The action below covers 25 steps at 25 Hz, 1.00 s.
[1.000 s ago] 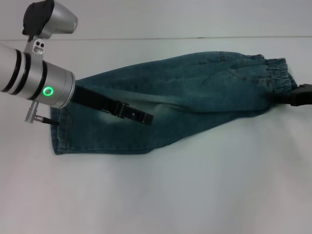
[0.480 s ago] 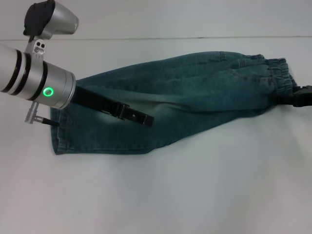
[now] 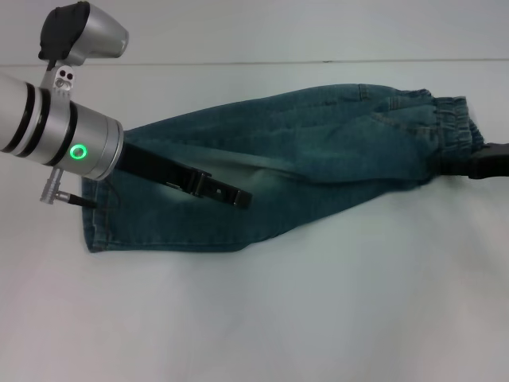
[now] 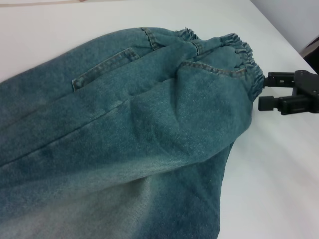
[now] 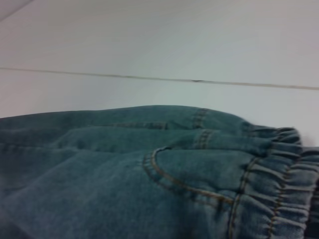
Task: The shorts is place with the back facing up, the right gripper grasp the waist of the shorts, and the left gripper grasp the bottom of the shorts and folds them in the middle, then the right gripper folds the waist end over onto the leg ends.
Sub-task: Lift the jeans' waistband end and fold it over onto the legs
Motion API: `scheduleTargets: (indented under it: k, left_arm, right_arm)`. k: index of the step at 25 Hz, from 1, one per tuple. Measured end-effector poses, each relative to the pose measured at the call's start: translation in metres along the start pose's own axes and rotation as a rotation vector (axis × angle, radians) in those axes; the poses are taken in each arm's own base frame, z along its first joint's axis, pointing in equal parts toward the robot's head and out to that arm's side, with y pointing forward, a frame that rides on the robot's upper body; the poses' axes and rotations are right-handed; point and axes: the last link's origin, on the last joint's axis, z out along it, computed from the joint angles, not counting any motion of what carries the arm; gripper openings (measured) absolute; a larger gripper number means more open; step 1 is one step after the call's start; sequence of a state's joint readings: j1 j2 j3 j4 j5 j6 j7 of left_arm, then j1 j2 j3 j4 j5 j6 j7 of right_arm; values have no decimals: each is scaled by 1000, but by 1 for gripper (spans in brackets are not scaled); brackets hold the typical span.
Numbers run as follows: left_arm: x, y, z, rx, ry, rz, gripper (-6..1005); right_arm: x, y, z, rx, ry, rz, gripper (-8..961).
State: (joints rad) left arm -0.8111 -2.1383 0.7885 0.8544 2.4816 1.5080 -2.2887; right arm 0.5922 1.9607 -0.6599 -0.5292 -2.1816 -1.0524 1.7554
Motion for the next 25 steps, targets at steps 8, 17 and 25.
scheduleTargets:
  k: [8, 17, 25]
  left_arm:
    - [0, 0, 0, 0, 0, -1, 939]
    - [-1, 1, 1, -5, -1, -2, 939]
    - [-3, -1, 0, -4, -2, -7, 939]
  right_arm:
    - [3, 0, -5, -18, -4, 12, 826]
    - [3, -4, -7, 2, -5, 20, 607]
    - [-1, -8, -7, 26, -15, 22, 351]
